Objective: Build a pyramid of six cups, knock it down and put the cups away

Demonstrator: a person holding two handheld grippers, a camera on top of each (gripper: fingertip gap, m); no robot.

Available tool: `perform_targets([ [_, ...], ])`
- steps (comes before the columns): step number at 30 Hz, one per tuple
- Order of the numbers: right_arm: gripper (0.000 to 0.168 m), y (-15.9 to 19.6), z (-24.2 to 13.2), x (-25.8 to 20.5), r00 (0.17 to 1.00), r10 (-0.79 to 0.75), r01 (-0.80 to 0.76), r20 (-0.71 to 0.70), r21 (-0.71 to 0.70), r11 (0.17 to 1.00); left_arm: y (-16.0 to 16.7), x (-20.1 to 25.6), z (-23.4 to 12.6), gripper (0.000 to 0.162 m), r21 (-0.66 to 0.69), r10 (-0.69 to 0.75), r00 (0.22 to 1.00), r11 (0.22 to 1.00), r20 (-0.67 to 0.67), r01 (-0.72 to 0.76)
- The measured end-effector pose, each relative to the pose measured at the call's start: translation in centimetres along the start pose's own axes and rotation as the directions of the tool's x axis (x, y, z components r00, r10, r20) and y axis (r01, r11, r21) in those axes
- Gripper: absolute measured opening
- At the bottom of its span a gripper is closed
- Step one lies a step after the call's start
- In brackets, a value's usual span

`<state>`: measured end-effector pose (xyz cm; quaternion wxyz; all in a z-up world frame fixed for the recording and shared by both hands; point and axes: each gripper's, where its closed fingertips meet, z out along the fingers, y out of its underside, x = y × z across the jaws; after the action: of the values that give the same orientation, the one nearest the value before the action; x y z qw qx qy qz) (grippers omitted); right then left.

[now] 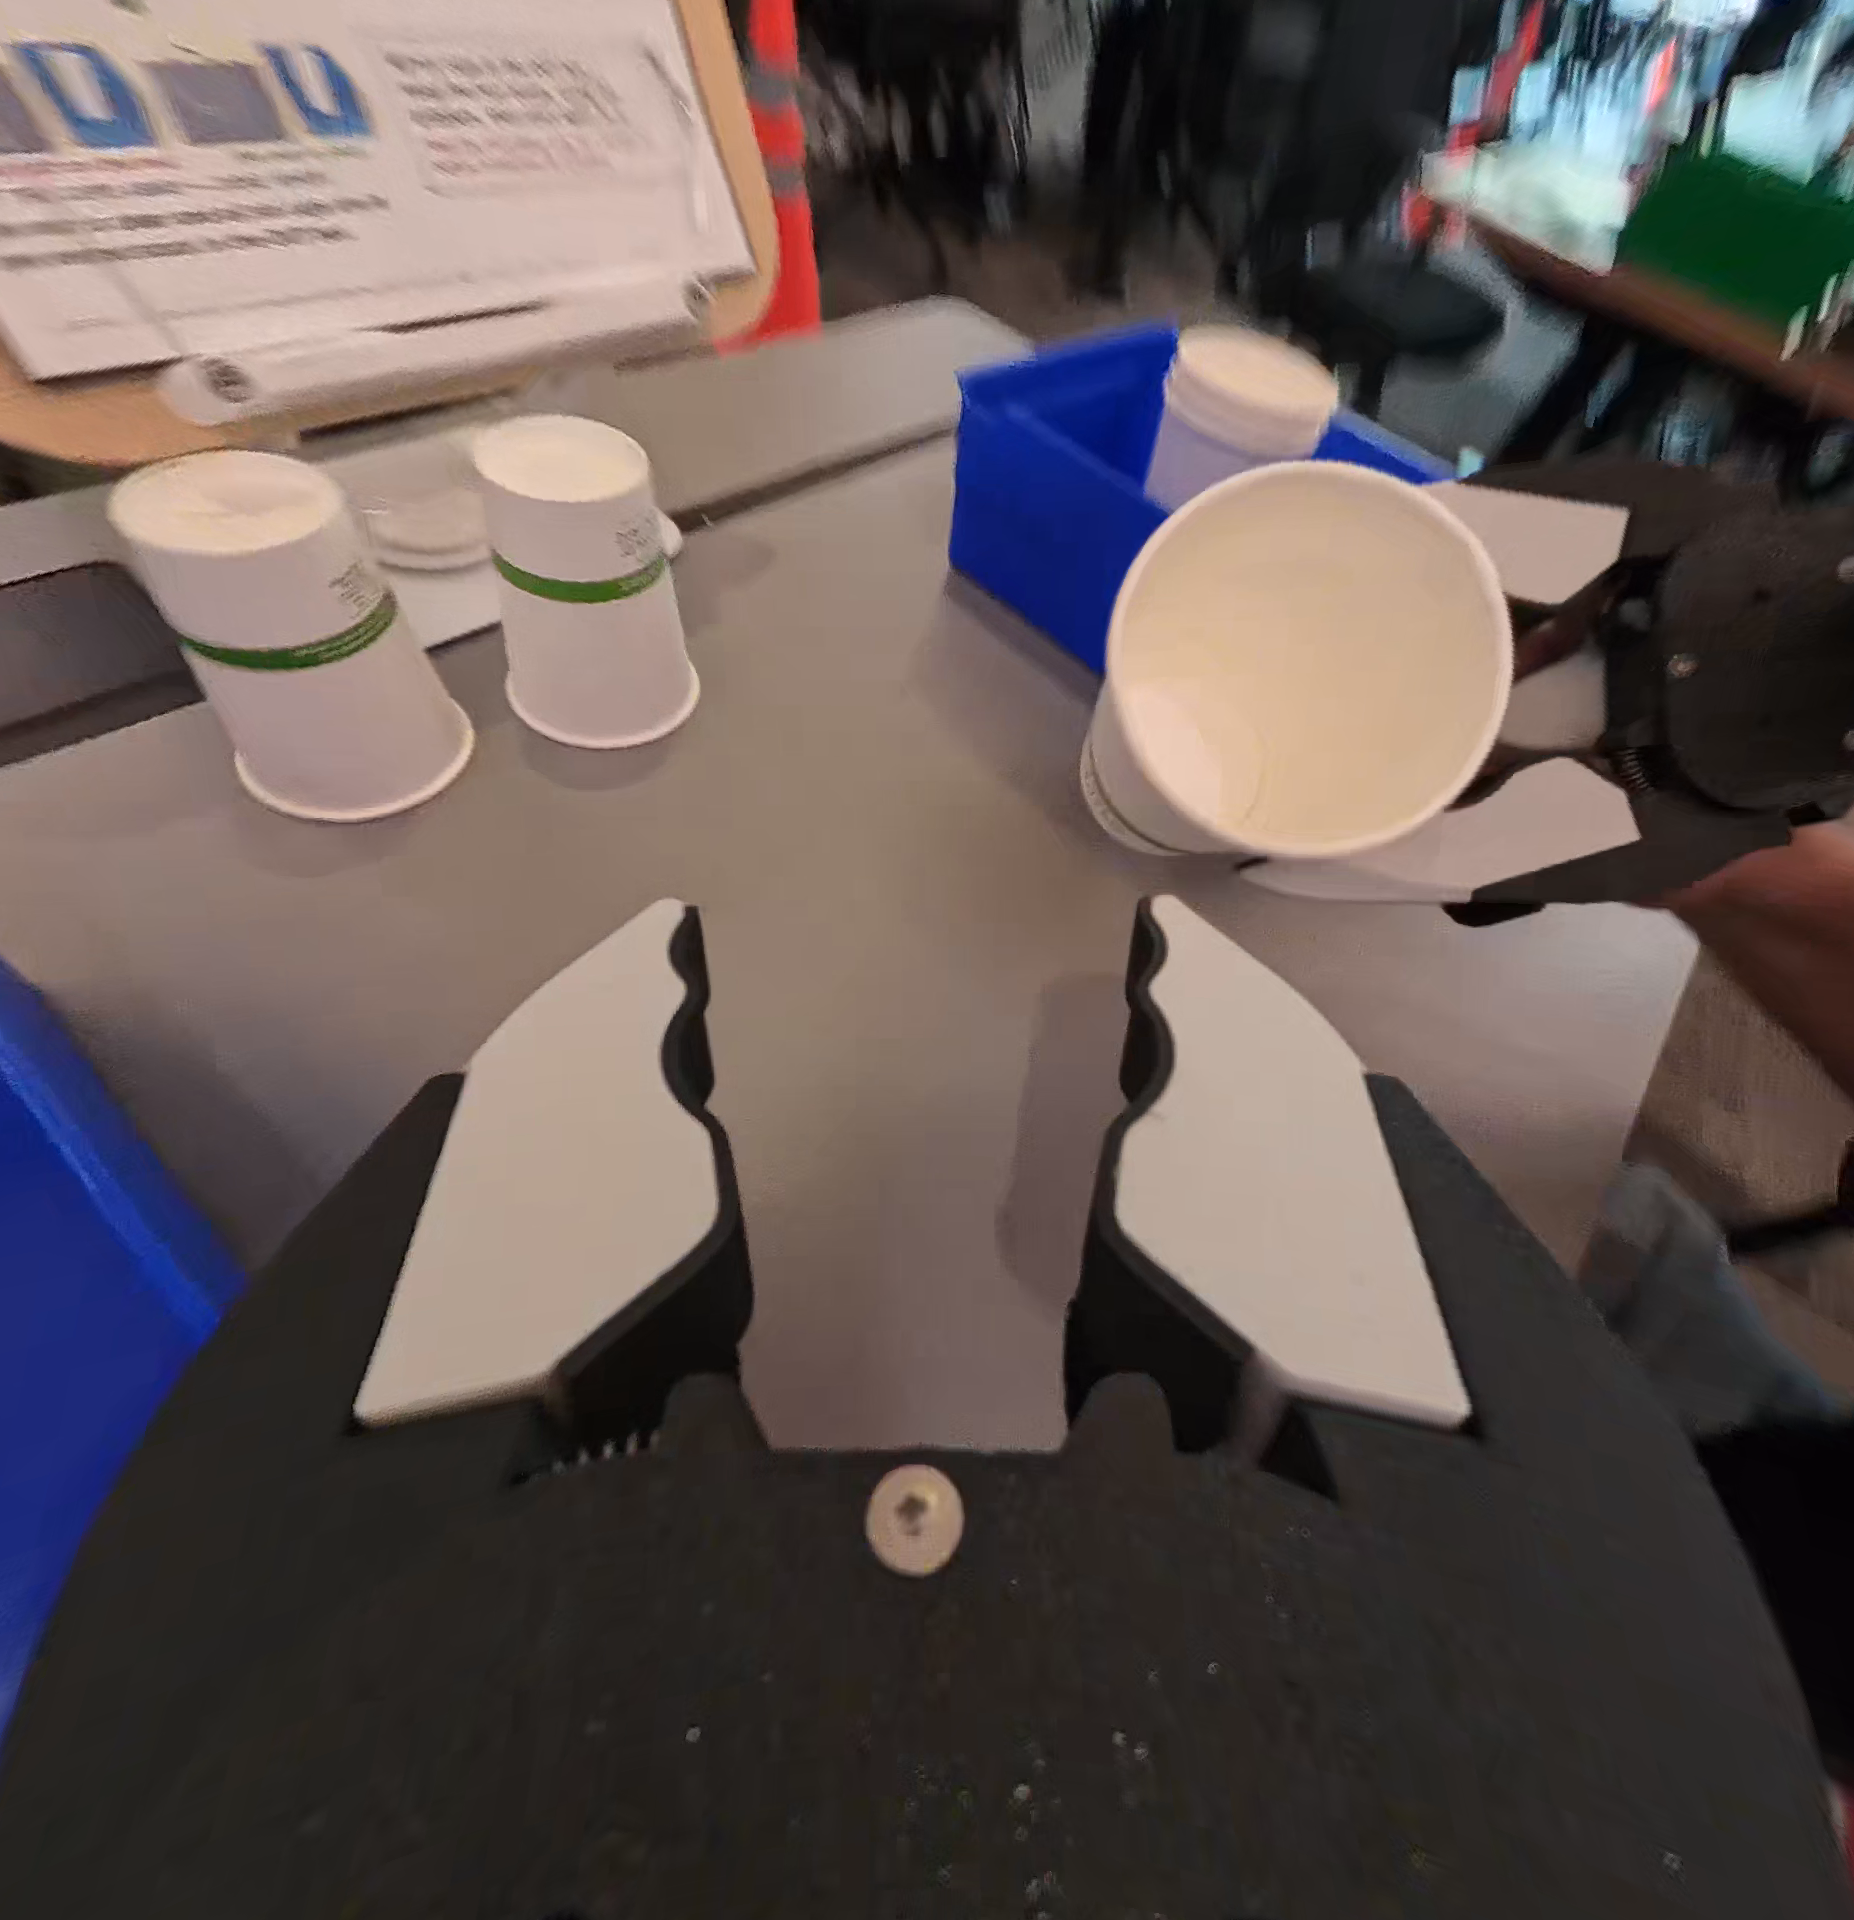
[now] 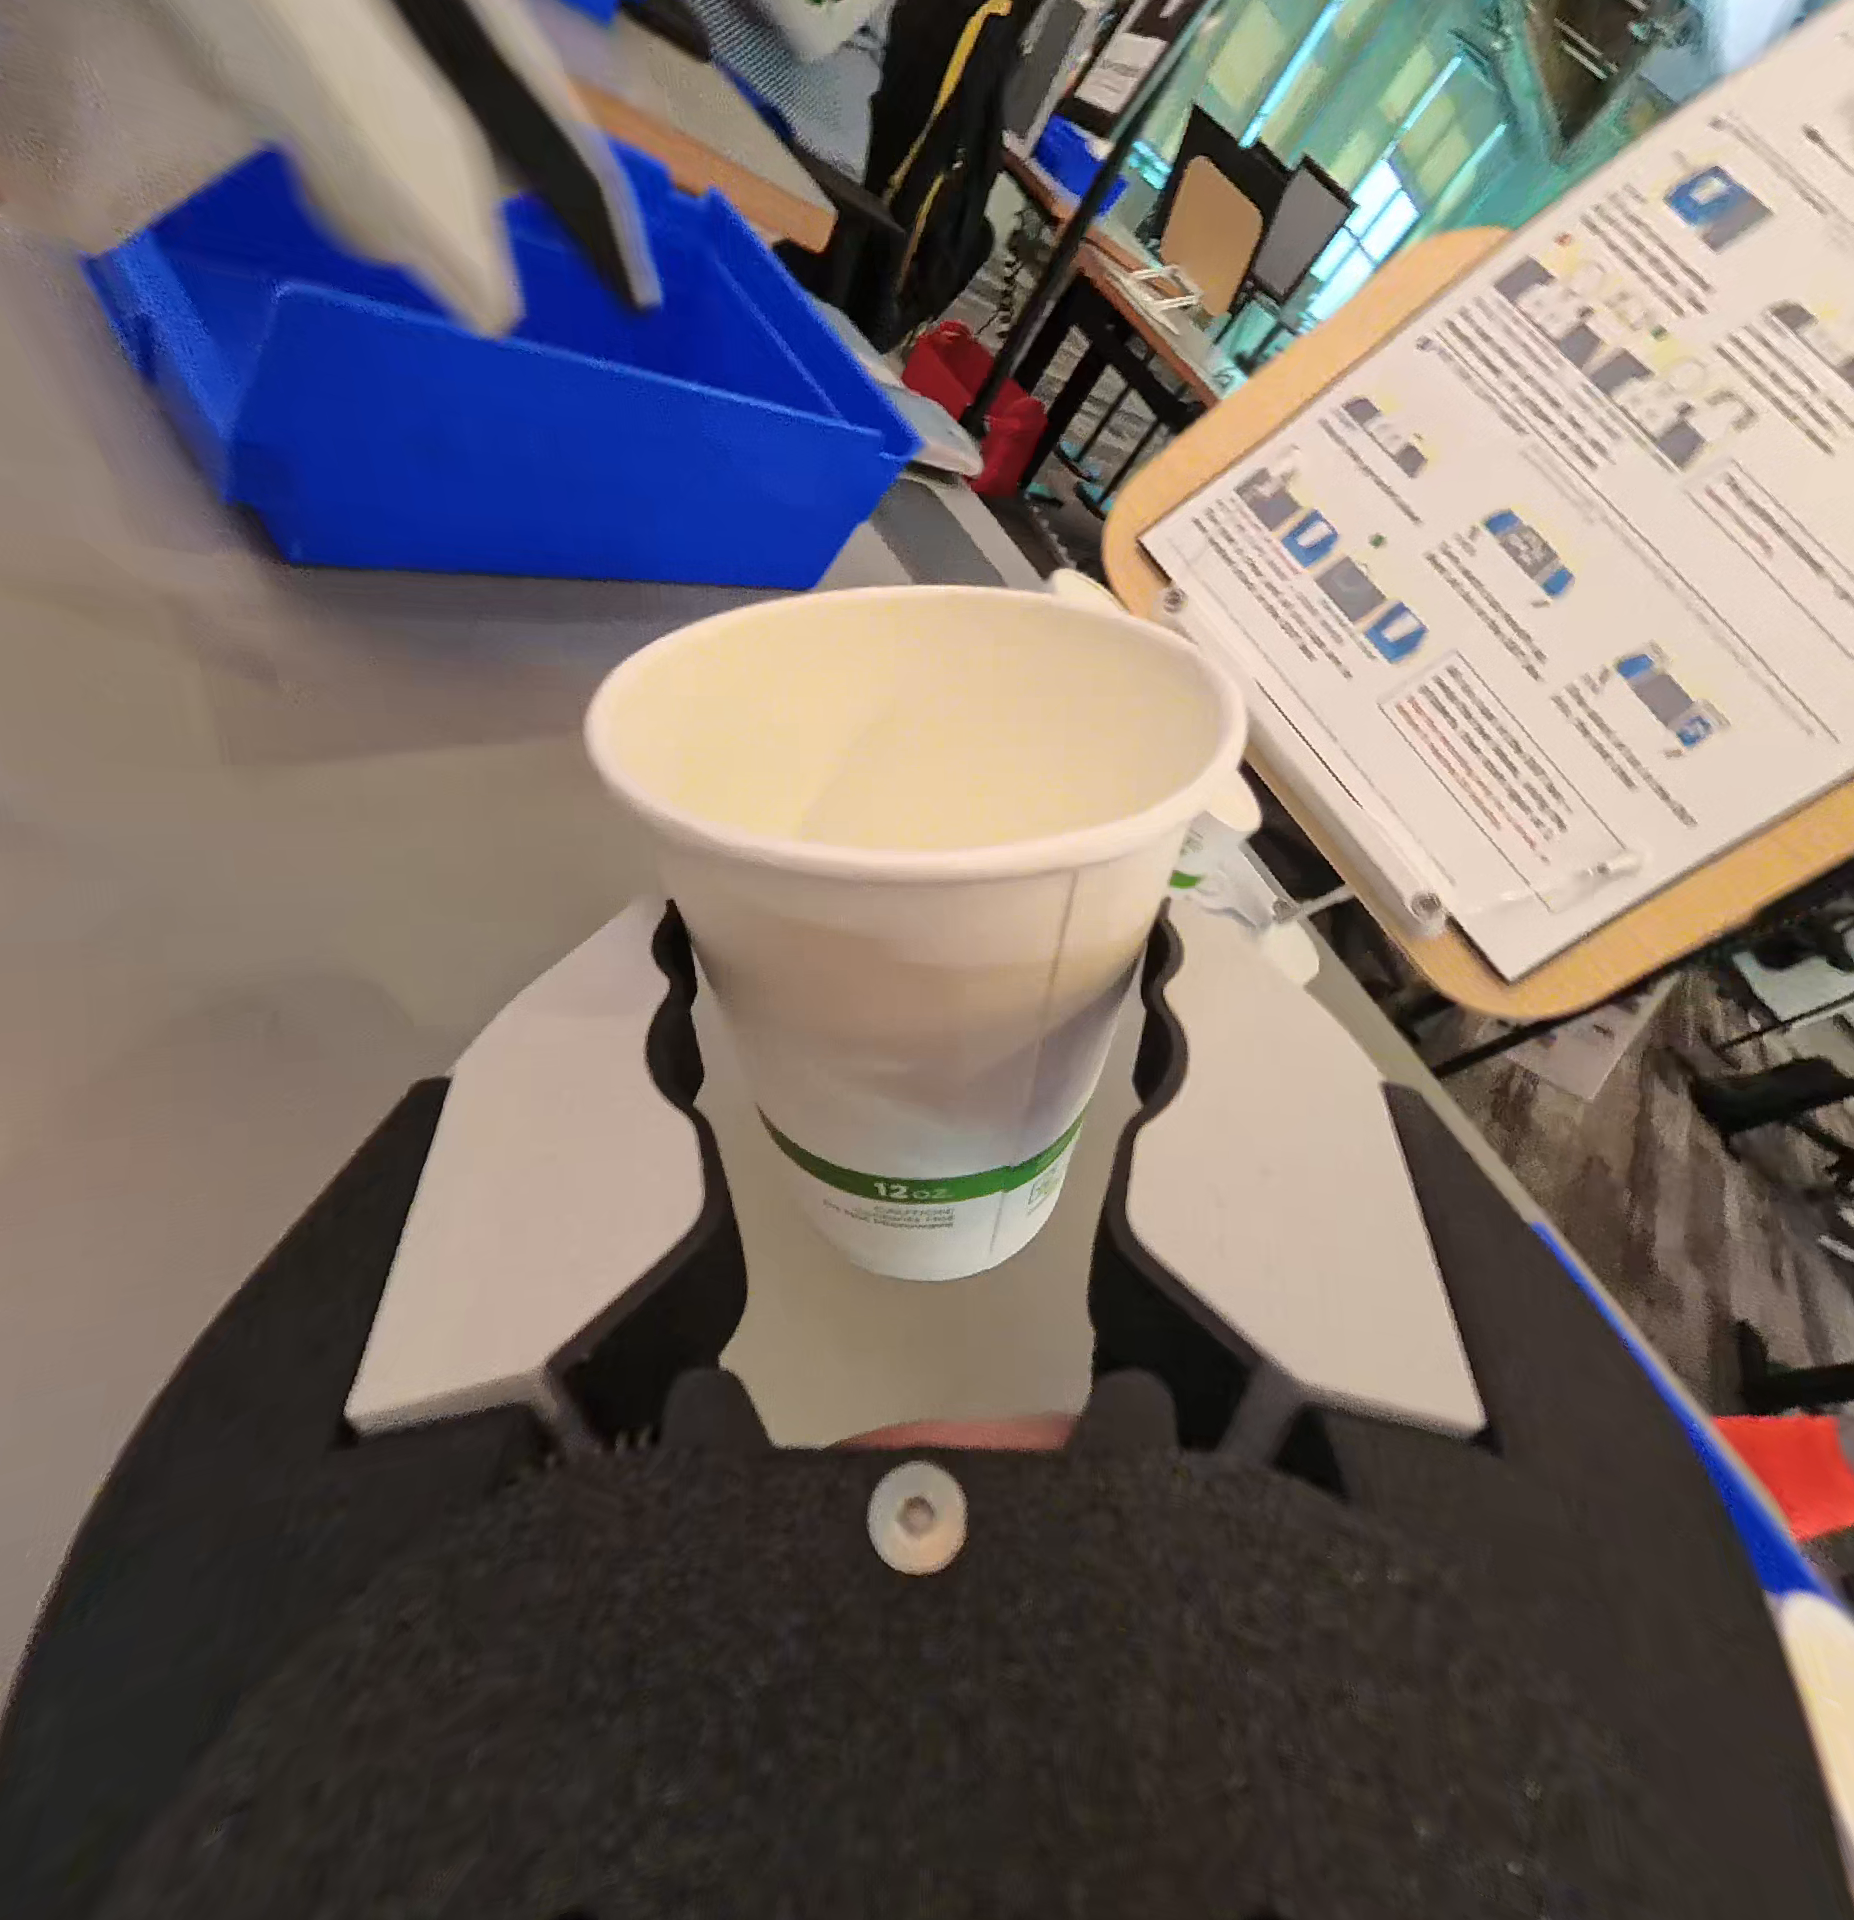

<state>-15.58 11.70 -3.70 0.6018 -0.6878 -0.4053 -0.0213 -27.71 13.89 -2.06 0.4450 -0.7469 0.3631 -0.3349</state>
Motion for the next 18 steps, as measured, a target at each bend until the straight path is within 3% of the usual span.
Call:
perform_targets([
  [4,0.082,0.5,-2.5,3.6,0.979,0.189,-0.183,-0.074,0.078,0.980,3.8,1.0,-1.3,0.081,0.209,-0.091,0.991,0.975,0.093,0.070],
  [7,0.083,0.5,-5.4,9.2,0.903,0.399,-0.366,-0.162,0.198,0.909,7.2,1.3,-1.2,0.087,0.157,0.009,0.971,0.987,0.239,-0.048],
  [10,0.083,2.3,-9.1,17.1,0.775,0.549,-0.472,-0.313,0.292,0.832,8.1,3.3,-1.0,0.084,0.188,0.014,0.979,0.981,0.202,-0.053],
  [14,0.083,6.6,-12.3,26.2,0.644,0.564,-0.475,-0.517,0.308,0.825,8.6,4.1,0.0,0.085,0.152,0.057,0.982,0.985,0.180,-0.085],
  [18,0.083,11.8,-11.5,29.9,0.577,0.573,-0.533,-0.581,0.264,0.804,9.1,4.5,0.4,0.084,0.143,0.020,0.991,0.989,0.131,-0.039],
])
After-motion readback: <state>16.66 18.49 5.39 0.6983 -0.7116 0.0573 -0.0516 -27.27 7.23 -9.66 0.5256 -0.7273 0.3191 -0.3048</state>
